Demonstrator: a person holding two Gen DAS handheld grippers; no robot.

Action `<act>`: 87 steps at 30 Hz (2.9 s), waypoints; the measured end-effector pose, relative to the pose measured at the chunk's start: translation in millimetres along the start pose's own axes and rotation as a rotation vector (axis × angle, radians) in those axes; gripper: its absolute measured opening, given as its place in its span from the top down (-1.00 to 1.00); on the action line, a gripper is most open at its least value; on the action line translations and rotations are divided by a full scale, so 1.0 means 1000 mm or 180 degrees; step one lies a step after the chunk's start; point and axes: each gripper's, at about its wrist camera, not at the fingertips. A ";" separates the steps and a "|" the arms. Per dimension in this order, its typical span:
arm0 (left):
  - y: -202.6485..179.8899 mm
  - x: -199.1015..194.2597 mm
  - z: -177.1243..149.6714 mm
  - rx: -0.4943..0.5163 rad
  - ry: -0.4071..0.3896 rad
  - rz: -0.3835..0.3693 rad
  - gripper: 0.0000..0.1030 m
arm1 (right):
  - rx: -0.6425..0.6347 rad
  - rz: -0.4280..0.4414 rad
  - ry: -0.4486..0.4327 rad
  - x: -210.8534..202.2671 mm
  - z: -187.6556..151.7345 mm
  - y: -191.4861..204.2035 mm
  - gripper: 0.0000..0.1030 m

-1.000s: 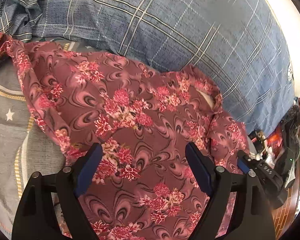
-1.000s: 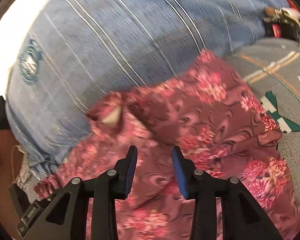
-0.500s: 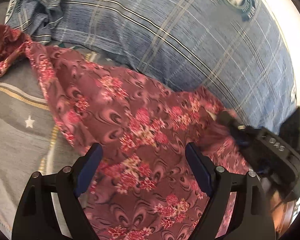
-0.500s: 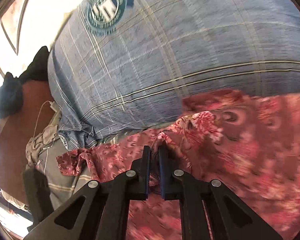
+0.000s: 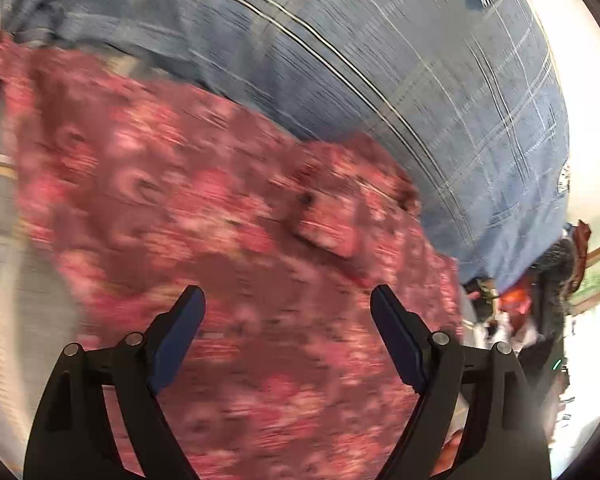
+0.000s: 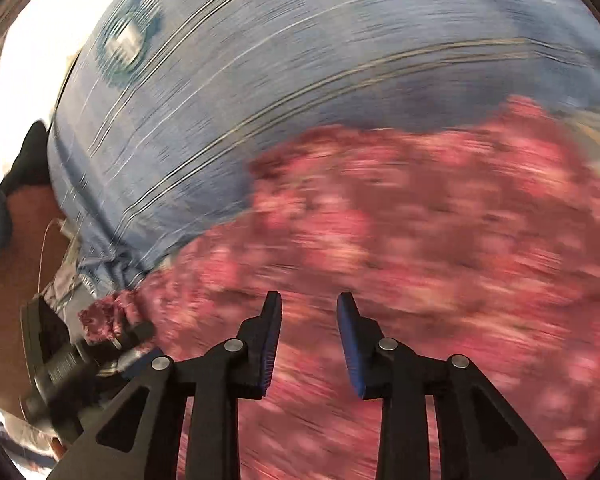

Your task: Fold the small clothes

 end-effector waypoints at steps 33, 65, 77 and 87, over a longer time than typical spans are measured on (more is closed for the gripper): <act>0.013 -0.004 0.014 -0.0394 0.0080 0.0417 0.14 | 0.0455 -0.0484 -0.0414 -0.049 0.027 -0.134 1.00; 0.118 -0.124 0.065 -0.0660 -0.0549 0.1312 -0.15 | 0.0009 0.0029 -0.0448 0.025 0.010 -0.041 0.34; 0.258 -0.153 0.070 -0.1906 -0.1056 0.0882 -0.15 | 0.0043 0.0134 -0.0485 0.024 0.007 -0.045 0.34; 0.256 -0.151 0.082 -0.1961 -0.1083 0.0536 0.77 | 0.0059 0.0170 -0.0494 0.024 0.007 -0.047 0.33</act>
Point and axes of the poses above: each gripper's, at about its wrist camera, not at the fingertips, and x roughly the way its jaws point, y to its left, z to its top, and after that the axes turned 7 degrees about y, right-handed
